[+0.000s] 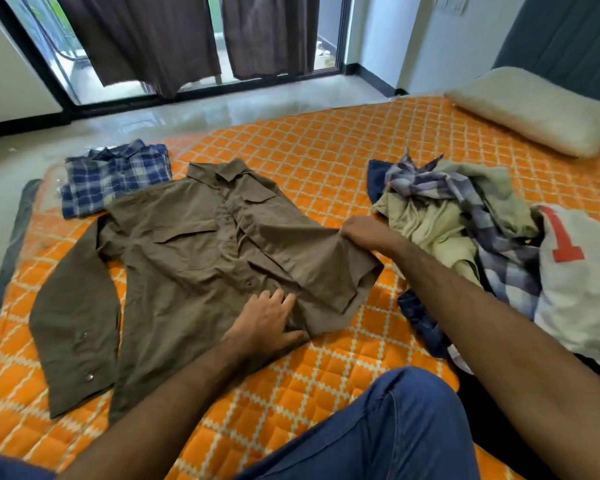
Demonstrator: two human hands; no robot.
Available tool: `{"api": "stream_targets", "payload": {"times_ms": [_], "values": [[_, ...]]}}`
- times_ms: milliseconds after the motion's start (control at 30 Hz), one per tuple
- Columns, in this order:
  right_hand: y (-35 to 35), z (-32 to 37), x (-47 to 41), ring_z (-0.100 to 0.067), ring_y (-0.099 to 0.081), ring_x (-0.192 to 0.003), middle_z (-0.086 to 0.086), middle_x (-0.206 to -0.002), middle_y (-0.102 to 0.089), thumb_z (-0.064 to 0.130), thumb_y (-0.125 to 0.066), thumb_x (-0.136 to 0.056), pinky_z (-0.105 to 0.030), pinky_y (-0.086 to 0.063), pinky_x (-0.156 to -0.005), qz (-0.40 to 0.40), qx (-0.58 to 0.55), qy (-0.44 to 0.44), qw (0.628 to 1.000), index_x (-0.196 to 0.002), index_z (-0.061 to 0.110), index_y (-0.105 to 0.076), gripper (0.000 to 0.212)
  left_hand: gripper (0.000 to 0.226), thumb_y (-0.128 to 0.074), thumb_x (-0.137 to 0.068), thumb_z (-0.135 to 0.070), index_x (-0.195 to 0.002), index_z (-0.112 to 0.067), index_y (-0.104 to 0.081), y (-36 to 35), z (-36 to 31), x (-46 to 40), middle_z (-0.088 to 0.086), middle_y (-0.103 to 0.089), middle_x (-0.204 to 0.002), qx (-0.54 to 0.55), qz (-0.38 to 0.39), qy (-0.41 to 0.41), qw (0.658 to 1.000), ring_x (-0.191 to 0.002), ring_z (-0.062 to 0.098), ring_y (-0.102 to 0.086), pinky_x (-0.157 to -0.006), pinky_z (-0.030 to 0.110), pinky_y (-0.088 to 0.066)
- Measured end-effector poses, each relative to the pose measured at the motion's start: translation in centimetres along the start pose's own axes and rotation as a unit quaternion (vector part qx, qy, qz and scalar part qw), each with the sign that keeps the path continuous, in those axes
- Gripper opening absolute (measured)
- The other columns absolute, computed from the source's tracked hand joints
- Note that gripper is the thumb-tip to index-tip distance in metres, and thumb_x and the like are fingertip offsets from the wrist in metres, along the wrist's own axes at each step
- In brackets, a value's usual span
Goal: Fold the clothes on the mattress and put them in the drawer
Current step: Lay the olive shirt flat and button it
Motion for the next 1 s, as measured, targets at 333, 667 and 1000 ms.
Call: {"api": "stream_targets", "payload": {"times_ms": [333, 667, 1000], "values": [[-4.2, 5.2, 4.5, -0.011, -0.066, -0.059, -0.002, -0.074, -0.070, 0.021, -0.054, -0.105, -0.023, -0.053, -0.054, 0.156, -0.549, 0.002, 0.821, -0.090, 0.013, -0.066, 0.021, 0.049, -0.037, -0.102, -0.057, -0.109, -0.018, -0.066, -0.3, 3.5, -1.7, 0.008, -0.070, -0.101, 0.810, -0.032, 0.218, 0.544, -0.095, 0.028, -0.070, -0.074, 0.031, -0.058], [-7.3, 1.3, 1.0, -0.039, -0.064, -0.106, -0.019, -0.116, -0.063, 0.022, -0.067, -0.096, -0.034, -0.051, -0.071, 0.002, -0.140, 0.007, 0.990, -0.119, 0.006, -0.060, 0.030, 0.031, -0.065, -0.094, -0.006, -0.123, -0.007, -0.054, 0.4, 12.9, 2.9, 0.006, -0.064, -0.102, 0.690, -0.145, 0.366, 0.608, -0.084, 0.013, -0.063, -0.065, 0.022, -0.049], [-6.2, 2.2, -4.6, -0.025, -0.057, -0.066, -0.022, -0.087, -0.069, 0.017, -0.073, -0.091, -0.037, -0.048, -0.058, 0.254, -0.015, 0.019, 0.967, -0.117, 0.008, -0.069, 0.028, 0.050, -0.072, -0.091, -0.020, -0.128, -0.013, -0.039, -4.4, 14.3, 2.4, 0.014, -0.062, -0.097, 0.525, 0.042, 0.322, 0.787, -0.085, 0.023, -0.062, -0.077, 0.040, -0.054]]}}
Point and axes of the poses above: each hand's wrist, its own x-axis away from the middle knuckle, its own y-axis out of the back of the hand, z = x × y, the point moved 10 cm from there along -x, towards the middle knuckle
